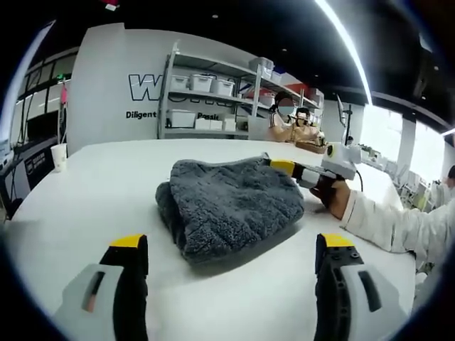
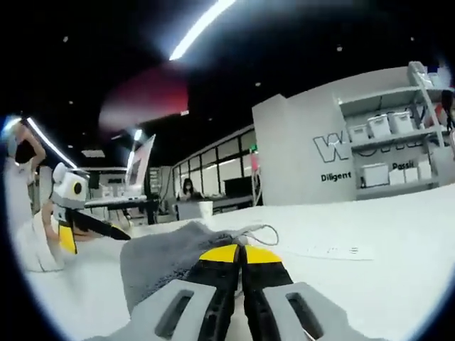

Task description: Open the folded towel by lifting each exposed corner and separating the folded layers until the towel lies flat within the target outline without major curled edges

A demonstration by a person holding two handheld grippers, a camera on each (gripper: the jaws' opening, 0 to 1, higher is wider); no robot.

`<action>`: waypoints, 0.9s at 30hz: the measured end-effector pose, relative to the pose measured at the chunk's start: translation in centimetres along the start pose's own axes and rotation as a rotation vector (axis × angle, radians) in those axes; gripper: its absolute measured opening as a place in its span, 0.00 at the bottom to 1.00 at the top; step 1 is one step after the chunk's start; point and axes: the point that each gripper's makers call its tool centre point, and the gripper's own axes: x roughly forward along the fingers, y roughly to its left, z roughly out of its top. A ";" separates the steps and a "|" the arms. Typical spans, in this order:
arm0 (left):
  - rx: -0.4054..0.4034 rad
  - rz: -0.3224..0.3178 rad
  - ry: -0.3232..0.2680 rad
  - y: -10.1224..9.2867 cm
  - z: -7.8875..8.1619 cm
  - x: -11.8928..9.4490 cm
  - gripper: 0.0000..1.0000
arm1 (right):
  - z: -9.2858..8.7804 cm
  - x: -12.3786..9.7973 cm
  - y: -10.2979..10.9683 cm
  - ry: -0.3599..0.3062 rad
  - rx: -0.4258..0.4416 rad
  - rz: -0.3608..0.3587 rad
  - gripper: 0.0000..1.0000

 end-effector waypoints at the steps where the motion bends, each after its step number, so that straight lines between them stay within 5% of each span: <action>1: 0.000 -0.001 0.000 0.0 0.0 0.0 0.97 | 0.1 -0.1 0.1 -0.002 -0.001 0.002 0.00; 7: 0.007 0.000 -0.005 0.0 0.2 -0.2 0.97 | 1.1 -0.6 0.6 -0.023 -0.087 0.001 0.00; 27: -0.006 -0.012 -0.033 0.0 0.7 -0.7 0.97 | 5.1 -2.1 3.1 -0.097 -0.120 0.039 0.00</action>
